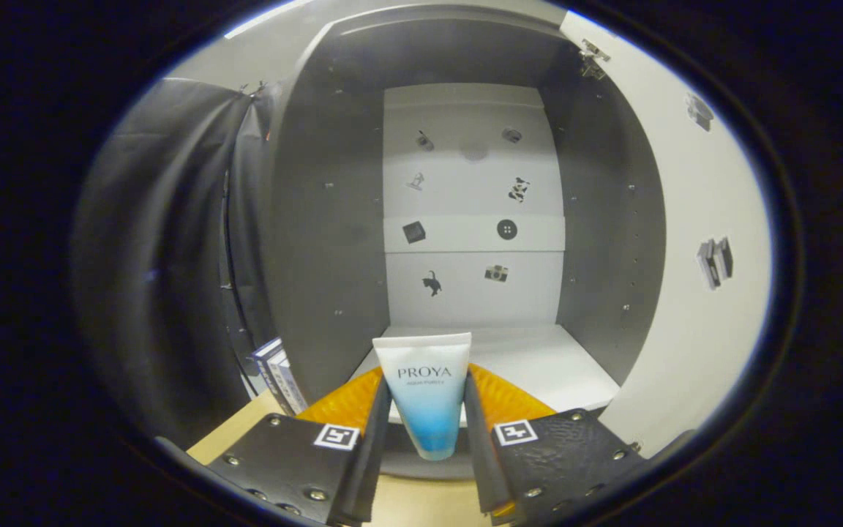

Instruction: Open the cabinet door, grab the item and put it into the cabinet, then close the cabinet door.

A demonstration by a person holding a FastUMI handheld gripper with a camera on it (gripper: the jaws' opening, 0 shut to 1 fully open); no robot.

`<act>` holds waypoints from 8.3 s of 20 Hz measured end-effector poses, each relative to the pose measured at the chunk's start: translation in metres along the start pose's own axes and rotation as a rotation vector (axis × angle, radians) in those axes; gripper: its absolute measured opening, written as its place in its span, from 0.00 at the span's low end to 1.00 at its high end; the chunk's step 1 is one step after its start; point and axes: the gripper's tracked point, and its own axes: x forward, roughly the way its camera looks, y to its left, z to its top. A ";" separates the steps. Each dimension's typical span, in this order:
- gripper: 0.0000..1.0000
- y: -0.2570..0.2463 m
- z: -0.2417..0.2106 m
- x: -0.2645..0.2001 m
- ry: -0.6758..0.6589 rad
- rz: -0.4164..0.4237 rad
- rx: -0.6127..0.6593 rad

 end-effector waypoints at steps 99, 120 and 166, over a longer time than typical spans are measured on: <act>0.98 -0.038 -0.011 -0.250 -0.042 -0.055 0.133; 1.00 0.059 0.010 -0.110 -0.036 0.132 -0.012; 1.00 0.004 0.006 -0.373 -0.146 -0.209 -0.018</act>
